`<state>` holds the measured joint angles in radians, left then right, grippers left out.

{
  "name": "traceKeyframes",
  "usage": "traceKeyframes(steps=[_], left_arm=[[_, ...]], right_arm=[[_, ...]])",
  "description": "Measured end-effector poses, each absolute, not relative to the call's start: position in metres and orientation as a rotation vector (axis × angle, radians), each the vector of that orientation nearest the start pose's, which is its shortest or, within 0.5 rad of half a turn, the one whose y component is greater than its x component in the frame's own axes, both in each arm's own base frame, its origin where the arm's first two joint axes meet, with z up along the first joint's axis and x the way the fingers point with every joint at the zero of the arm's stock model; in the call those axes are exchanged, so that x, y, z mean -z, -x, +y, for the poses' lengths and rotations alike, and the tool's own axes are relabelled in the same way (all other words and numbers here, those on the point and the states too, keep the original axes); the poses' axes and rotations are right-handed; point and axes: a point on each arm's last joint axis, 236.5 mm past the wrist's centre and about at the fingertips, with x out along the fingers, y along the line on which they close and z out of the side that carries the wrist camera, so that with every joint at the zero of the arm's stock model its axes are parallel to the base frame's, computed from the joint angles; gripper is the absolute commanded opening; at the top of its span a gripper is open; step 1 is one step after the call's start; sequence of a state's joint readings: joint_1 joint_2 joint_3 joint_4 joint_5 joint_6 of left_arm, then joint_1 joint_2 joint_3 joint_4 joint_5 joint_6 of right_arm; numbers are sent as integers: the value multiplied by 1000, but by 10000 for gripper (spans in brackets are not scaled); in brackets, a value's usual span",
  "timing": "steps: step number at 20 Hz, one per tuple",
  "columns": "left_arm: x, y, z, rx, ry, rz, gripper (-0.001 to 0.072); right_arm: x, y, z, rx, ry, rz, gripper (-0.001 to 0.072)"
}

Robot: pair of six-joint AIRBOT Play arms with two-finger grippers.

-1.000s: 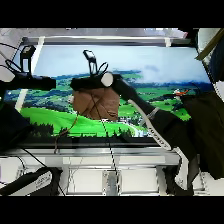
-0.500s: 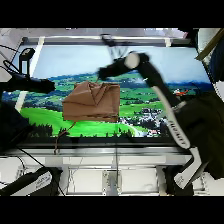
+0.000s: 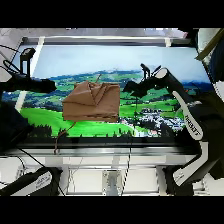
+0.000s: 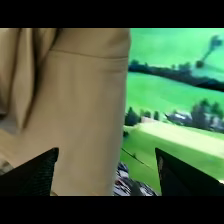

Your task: Fold the clothes and pants, and hang the long-sleeved shirts on hangers.

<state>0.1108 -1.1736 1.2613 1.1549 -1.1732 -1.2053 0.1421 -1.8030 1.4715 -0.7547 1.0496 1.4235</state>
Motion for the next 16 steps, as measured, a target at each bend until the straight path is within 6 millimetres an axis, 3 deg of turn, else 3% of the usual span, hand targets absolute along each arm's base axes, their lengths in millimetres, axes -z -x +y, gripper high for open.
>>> traceKeyframes(steps=[5, 9, 12, 13, 14, 15, 16], left_arm=[[-106, -402, -46, 348, 87, 989, 27], [-106, -403, -46, 350, 89, 988, 27], [-106, -403, -46, 350, 89, 988, 27], [-106, -403, -46, 350, 89, 988, 27], [-106, -403, -46, 350, 89, 988, 27], [-106, -403, -46, 350, 89, 988, 27], [-106, -403, -46, 350, 89, 988, 27]], right_arm=[[86, -462, 249, -521, -760, 1376, 694], [96, -451, 284, -548, -781, 1398, 683], [98, -436, 312, -589, -773, 1421, 549], [97, -433, 319, -607, -769, 1422, 539], [94, -430, 328, -632, -761, 1419, 406], [88, -430, 335, -655, -764, 1408, 133], [80, -432, 342, -678, -763, 1391, 23]])
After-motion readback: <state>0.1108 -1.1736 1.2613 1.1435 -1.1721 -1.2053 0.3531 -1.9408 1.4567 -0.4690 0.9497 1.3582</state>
